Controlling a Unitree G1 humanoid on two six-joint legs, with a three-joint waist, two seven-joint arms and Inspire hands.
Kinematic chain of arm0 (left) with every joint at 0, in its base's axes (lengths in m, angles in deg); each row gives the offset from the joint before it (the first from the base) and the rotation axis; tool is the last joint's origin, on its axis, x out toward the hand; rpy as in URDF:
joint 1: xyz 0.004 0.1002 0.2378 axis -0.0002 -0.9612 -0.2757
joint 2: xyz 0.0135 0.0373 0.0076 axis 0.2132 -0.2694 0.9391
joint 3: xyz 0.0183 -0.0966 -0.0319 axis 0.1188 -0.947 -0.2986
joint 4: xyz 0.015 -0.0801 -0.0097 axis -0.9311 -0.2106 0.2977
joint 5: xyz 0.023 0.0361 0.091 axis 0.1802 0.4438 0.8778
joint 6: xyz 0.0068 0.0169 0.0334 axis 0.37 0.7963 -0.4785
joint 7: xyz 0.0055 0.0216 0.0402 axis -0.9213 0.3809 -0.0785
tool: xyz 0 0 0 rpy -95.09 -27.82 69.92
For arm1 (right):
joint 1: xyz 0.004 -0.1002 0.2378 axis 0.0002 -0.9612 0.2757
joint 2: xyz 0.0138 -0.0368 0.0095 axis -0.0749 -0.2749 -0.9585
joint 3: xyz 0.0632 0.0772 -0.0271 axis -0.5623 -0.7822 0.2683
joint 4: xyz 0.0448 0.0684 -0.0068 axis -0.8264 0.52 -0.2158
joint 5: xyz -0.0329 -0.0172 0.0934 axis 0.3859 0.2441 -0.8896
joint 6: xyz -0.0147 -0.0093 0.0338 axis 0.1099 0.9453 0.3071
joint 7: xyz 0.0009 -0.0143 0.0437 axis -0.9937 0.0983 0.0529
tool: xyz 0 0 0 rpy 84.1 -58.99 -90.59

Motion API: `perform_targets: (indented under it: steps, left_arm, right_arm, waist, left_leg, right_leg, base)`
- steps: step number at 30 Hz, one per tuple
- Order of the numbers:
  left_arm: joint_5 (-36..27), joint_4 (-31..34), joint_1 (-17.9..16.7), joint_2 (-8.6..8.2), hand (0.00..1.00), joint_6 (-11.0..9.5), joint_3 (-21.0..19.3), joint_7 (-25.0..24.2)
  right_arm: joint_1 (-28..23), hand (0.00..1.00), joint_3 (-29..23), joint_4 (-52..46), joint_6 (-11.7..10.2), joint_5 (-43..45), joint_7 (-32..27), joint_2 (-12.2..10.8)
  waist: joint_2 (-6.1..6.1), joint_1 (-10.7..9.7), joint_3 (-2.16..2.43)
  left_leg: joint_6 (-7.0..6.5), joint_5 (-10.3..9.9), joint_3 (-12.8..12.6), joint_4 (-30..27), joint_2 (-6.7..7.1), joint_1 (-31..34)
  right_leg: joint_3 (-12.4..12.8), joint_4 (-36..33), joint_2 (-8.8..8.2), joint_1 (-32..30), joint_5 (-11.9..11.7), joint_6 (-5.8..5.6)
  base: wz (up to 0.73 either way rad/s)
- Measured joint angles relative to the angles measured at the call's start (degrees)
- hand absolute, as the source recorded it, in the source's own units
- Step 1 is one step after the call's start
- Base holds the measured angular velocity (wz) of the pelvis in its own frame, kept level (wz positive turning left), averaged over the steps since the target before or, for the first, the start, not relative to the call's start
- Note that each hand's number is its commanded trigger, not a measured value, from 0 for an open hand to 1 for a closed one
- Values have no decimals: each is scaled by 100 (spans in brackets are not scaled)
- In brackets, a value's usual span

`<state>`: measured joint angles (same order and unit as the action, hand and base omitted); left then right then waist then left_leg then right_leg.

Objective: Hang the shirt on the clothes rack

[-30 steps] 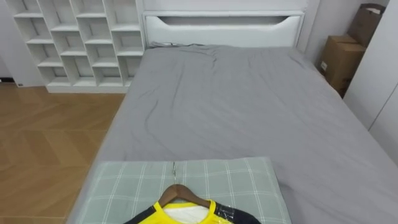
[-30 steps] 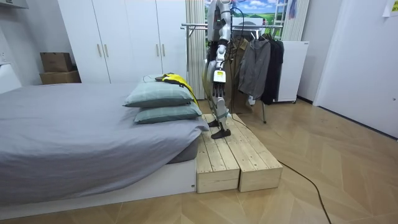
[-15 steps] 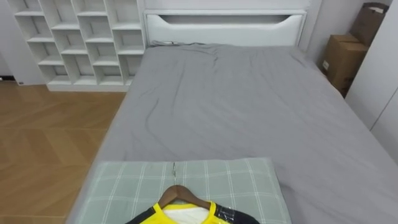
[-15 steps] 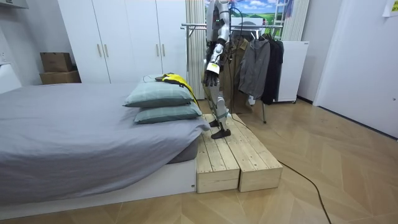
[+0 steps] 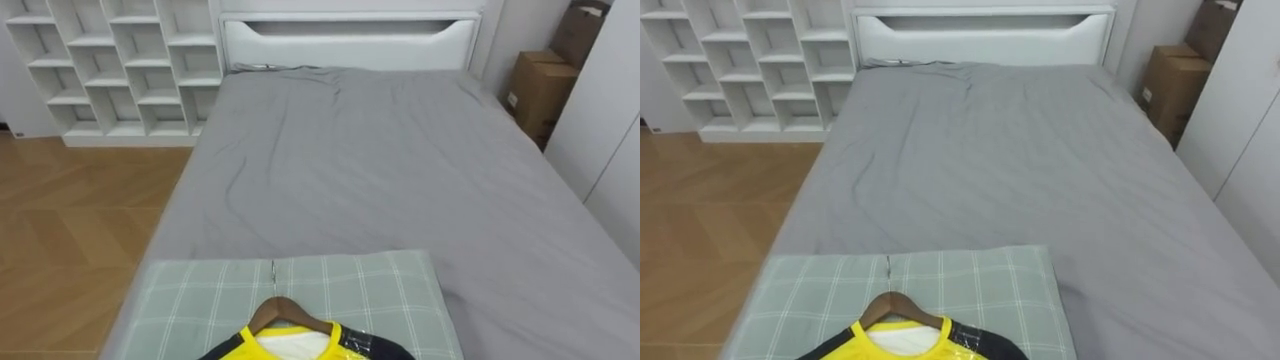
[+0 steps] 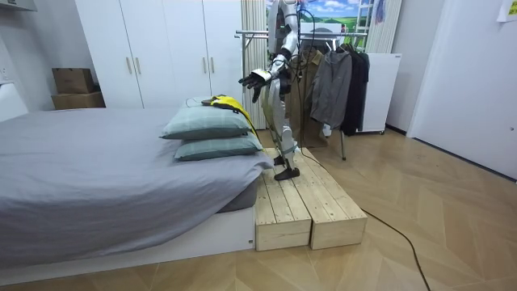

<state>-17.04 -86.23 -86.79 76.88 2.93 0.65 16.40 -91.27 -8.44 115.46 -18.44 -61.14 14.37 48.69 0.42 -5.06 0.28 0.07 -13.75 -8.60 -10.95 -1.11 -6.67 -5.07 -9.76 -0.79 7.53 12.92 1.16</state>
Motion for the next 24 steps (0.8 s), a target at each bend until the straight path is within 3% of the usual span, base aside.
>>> perform_targets:
  steps: [3,11,17,24]
  left_arm:
    - [341,276,5,88,0,-8,86,121]
    - [1042,519,105,101,0,-4,130,259]
    - [1132,1311,161,122,0,8,159,456]
    - [1142,1459,259,169,0,9,323,570]
  right_arm:
    - [-3,0,-1,0,-3,1,4,3]
    - [12,0,1,44,26,-21,1,42]
    - [47,0,12,17,28,-11,2,45]
    - [54,0,126,12,41,21,13,60]
  waist:
    - [-20,-53,-1]
    - [-108,-138,10]
    - [-111,-165,20]
    - [-95,-266,-1]
  left_leg:
    - [-1,0,2,-4,3,-3]
    - [0,0,-2,20,-6,44]
    - [0,0,-5,15,-4,36]
    - [0,0,-4,14,-6,19]
  right_leg:
    - [-12,1,-5,12,-2,-3]
    - [1,3,12,-54,-2,-4]
    - [19,4,11,-46,-2,-3]
    - [-3,10,6,-22,-2,-3]
  base:
    - [0]
    - [0]
    - [-1]
    - [0]
